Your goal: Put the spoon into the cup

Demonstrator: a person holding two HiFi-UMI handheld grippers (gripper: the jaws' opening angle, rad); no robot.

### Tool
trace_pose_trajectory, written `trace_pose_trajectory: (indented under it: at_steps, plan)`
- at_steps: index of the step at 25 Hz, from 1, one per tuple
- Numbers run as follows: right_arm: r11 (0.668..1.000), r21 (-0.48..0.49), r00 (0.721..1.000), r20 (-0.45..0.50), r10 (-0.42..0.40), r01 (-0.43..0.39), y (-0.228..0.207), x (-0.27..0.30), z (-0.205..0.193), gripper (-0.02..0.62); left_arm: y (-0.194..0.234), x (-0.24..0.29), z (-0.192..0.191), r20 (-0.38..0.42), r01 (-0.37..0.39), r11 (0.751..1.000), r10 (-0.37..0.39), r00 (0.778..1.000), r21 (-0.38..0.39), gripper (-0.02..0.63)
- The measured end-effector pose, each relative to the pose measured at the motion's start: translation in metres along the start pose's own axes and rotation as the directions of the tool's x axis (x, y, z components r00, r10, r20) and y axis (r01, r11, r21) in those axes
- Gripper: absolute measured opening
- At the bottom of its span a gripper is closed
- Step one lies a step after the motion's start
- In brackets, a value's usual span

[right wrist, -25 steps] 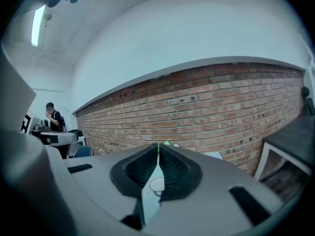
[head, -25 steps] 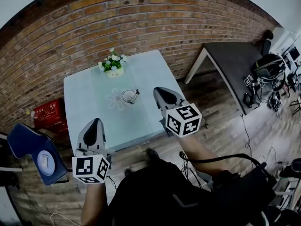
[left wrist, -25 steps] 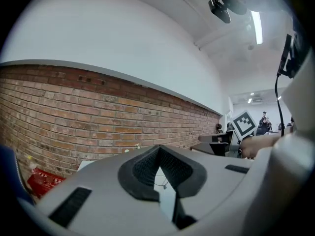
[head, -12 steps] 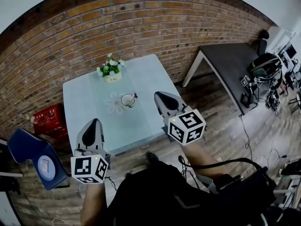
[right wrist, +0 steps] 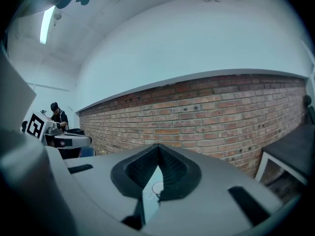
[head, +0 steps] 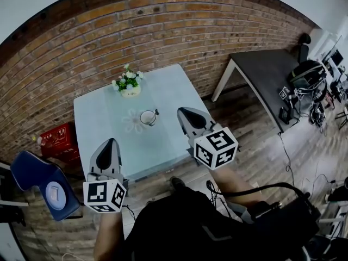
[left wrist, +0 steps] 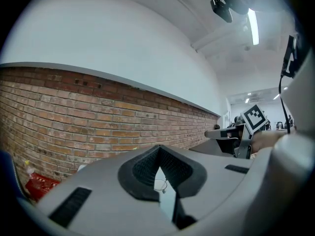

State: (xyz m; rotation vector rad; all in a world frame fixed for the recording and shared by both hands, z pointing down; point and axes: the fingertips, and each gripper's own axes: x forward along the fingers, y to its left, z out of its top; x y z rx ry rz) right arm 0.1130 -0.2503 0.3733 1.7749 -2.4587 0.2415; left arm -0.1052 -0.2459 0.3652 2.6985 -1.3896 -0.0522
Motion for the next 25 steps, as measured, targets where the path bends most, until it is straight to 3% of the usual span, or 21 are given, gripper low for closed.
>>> trace_pose_trajectory:
  at_steps: [18,25]
  plan:
    - [1.0,-0.001,1.0,0.015,0.008,-0.008,-0.0006,-0.0019,0.0041,0.018,0.0034,0.0002,-0.0017,-0.007,-0.026,1.0,0.026,1.0,-0.001,0.009]
    - [1.0,-0.02,1.0,0.019,0.02,-0.02,0.0034,0.0001,0.0079,0.018,0.0032,0.002,0.001,-0.001,-0.034,0.999,0.034,0.999,0.037,0.009]
